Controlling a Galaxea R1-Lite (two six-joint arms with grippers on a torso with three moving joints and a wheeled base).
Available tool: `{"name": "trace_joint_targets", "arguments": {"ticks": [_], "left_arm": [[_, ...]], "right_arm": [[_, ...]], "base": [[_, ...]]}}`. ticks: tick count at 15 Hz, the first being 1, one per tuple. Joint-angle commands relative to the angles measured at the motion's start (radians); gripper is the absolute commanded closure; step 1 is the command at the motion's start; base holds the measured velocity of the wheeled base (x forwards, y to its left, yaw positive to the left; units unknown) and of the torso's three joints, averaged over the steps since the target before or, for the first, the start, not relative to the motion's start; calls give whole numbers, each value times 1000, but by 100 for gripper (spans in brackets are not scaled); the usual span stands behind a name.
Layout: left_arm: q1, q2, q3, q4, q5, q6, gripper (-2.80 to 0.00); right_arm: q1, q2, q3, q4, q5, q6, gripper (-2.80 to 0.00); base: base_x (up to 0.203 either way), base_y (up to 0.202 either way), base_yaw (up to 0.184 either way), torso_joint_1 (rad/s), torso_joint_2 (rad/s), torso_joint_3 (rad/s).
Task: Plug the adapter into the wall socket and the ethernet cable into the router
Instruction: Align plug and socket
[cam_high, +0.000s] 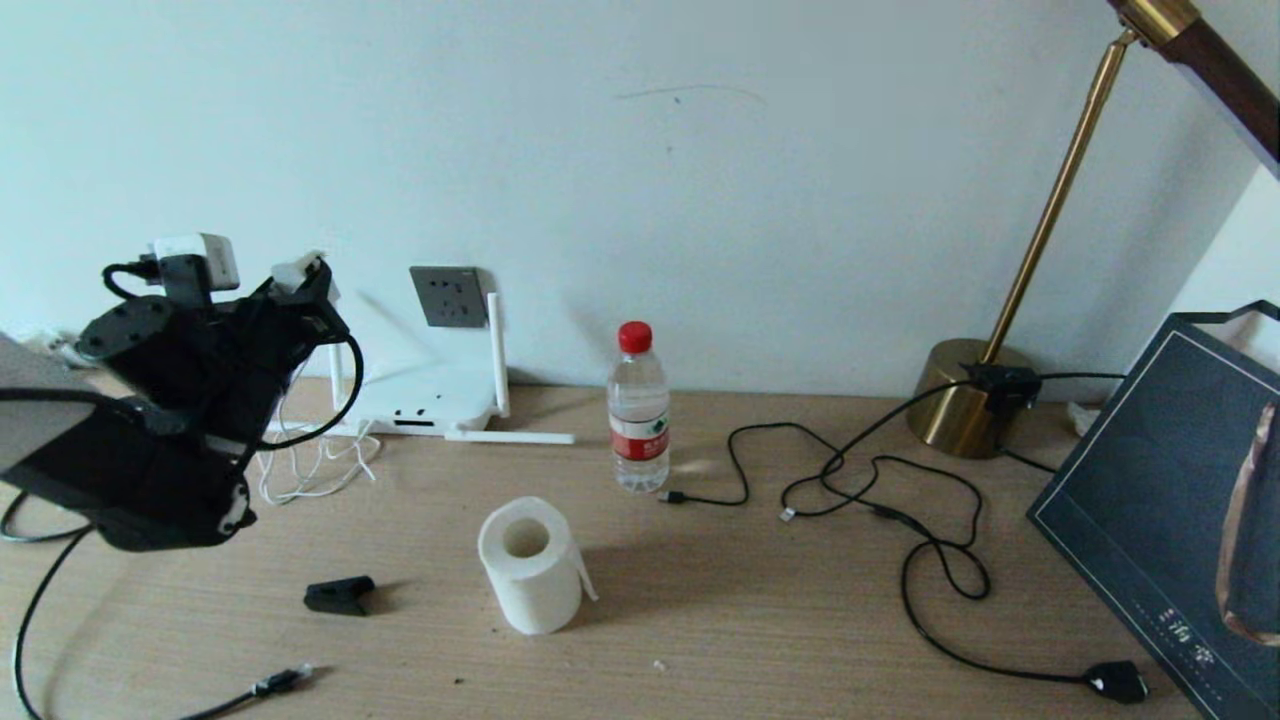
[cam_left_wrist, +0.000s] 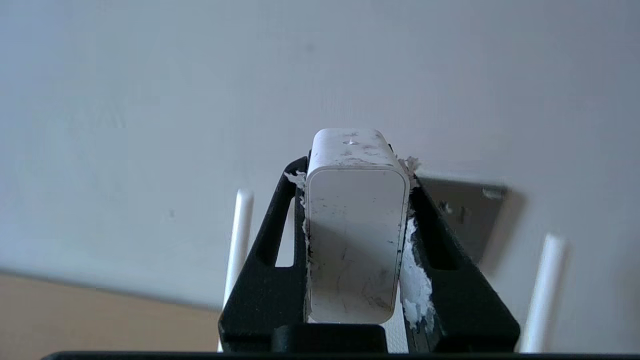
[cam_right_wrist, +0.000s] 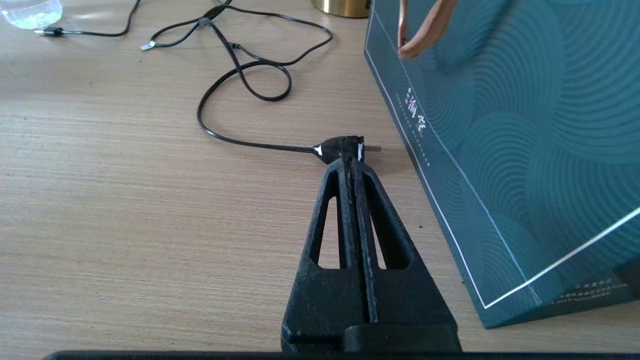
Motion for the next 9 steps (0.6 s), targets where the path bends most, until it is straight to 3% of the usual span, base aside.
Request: {"name": "trace_joint_targets", "arguments": {"ticks": [1, 9], "left_arm": [[11, 78, -53, -8, -10, 1, 0], [1, 190, -188, -8, -109, 16, 0]], "right_arm": [[0, 0, 0, 1, 0, 0, 0], [0, 0, 0, 1, 0, 0, 0]], "base": [[0, 0, 0, 0, 0, 0], [0, 0, 0, 0, 0, 0]]}}
